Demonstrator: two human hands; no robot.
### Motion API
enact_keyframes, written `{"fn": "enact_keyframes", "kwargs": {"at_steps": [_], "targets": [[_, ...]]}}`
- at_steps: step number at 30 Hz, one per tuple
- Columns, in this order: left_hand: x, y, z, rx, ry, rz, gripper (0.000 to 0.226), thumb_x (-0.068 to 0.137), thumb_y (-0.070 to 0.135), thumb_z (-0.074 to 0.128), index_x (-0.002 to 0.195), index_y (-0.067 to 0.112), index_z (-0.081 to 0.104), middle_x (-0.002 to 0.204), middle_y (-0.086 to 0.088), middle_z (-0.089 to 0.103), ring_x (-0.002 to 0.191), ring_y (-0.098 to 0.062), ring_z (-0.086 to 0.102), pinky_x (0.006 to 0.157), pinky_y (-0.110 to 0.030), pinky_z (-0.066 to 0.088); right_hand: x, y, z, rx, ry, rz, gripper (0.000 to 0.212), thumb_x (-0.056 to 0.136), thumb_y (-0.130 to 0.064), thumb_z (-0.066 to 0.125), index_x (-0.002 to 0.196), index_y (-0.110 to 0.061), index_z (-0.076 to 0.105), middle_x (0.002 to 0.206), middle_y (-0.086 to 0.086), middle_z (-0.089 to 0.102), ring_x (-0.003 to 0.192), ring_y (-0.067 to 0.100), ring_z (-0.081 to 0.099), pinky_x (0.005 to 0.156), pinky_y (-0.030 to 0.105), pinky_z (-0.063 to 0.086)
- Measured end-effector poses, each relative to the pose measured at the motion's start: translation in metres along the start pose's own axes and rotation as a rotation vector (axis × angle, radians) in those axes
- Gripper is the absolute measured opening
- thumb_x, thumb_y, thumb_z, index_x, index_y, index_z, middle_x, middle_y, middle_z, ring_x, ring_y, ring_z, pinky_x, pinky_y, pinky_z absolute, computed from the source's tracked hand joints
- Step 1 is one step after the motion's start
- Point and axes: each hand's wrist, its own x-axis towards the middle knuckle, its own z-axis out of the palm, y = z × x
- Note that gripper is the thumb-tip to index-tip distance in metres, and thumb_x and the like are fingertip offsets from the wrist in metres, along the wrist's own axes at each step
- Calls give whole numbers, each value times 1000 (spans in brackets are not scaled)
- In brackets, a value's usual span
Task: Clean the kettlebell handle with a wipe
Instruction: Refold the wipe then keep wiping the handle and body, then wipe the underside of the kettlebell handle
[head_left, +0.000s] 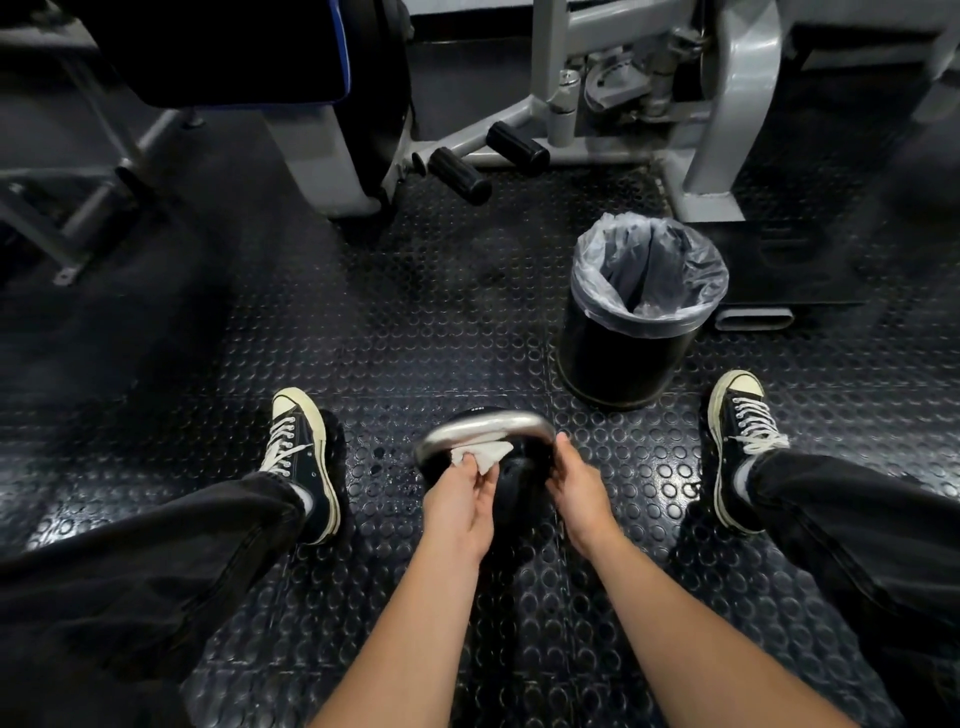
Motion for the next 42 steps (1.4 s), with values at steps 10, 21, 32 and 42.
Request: {"fn": "enact_keyframes", "kwargs": {"at_steps": [10,21,32,42], "targets": [[-44,28,30,451,-309,238,20,100,4,54,114,0,68,109,-13,73,91,-20,67,76,-30,56,-24,-94,-4,-210,235,-322,35,91,-43,70,77,-11,72,64,3,64,60,17,58,60,40,50],[-120,134,85,906,-503,910,17,85,18,79,101,20,77,81,0,76,60,2,60,60,-14,49,-73,-224,31,-320,-66,-668,24,86,-31,79,67,-22,67,61,-3,66,59,13,60,63,41,53],[-144,191,110,1046,-495,1079,6,88,32,74,88,26,76,77,8,74,67,-6,64,71,-26,55,-88,-272,41,-150,-170,-721,25,79,-21,82,64,-19,64,114,4,71,105,21,69,97,46,53],[-159,201,119,964,-683,980,11,97,23,64,105,19,70,92,0,78,88,-17,74,75,-34,60,-114,-295,53,-252,-360,-730,35,78,-7,82,111,-11,71,88,8,75,77,19,67,59,30,51]]}}
